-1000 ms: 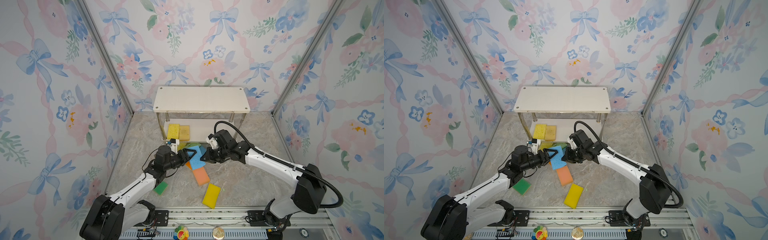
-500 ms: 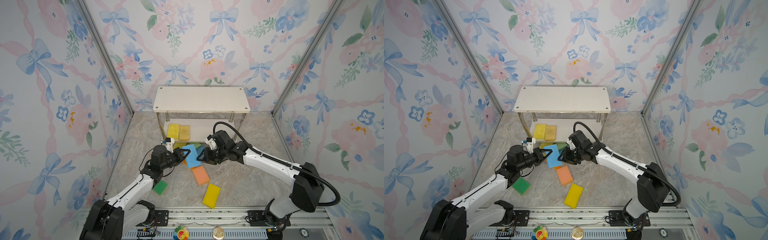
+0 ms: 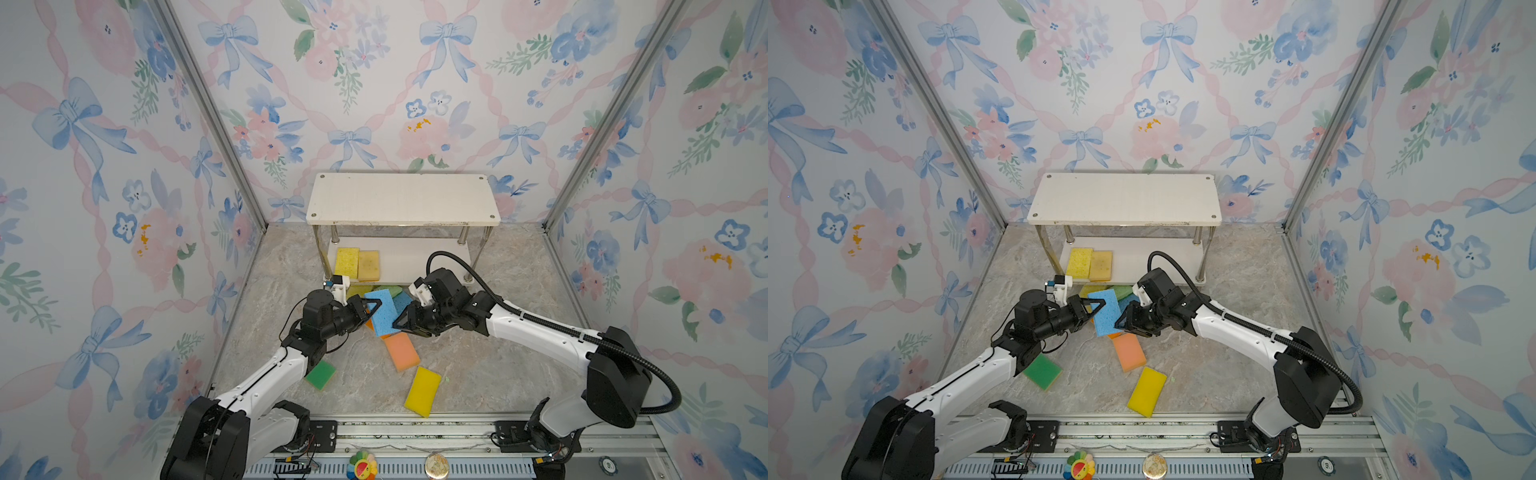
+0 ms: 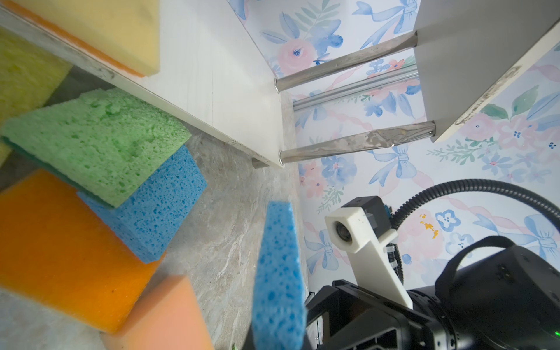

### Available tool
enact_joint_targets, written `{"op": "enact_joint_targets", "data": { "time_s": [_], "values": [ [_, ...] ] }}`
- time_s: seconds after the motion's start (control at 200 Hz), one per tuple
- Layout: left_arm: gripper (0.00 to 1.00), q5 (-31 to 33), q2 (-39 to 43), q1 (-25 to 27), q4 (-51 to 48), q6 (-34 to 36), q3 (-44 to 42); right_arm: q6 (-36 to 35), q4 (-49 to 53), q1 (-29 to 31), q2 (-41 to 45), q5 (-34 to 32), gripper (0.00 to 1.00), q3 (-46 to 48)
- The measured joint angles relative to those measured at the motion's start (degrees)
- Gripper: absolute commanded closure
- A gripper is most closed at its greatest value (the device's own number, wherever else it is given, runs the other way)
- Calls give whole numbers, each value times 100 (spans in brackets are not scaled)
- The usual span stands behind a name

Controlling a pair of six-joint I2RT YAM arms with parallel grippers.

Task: Place and organize the cleaning sponges onto the shelf
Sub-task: 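Lift the blue sponge and carry it toward the shelf past the left gripper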

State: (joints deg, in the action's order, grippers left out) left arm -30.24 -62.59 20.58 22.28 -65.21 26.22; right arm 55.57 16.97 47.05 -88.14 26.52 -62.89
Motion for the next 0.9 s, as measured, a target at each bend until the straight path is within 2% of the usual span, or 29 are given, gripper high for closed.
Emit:
{"op": "enact_joint_targets", "data": {
  "time_s": [0.275, 0.475, 0.545, 0.65, 0.81, 0.895],
  "values": [
    [100, -31, -15, -35, 46, -2, 0, 192, -232, 0, 0, 13, 75, 111],
    [100, -31, -15, -37, 101, -26, 0, 216, -297, 0, 0, 15, 76, 133],
    [100, -31, -20, -44, 133, -70, 0, 229, -321, 0, 0, 15, 81, 155],
    [100, -35, -42, -52, 186, -114, 0, 234, -356, 0, 7, 7, 92, 195],
    [100, -48, -59, -66, 197, -157, 0, 247, -356, -2, 33, 0, 97, 199],
    [95, -48, -59, -74, 205, -192, 0, 245, -356, -2, 55, -20, 98, 199]
  ]
}}
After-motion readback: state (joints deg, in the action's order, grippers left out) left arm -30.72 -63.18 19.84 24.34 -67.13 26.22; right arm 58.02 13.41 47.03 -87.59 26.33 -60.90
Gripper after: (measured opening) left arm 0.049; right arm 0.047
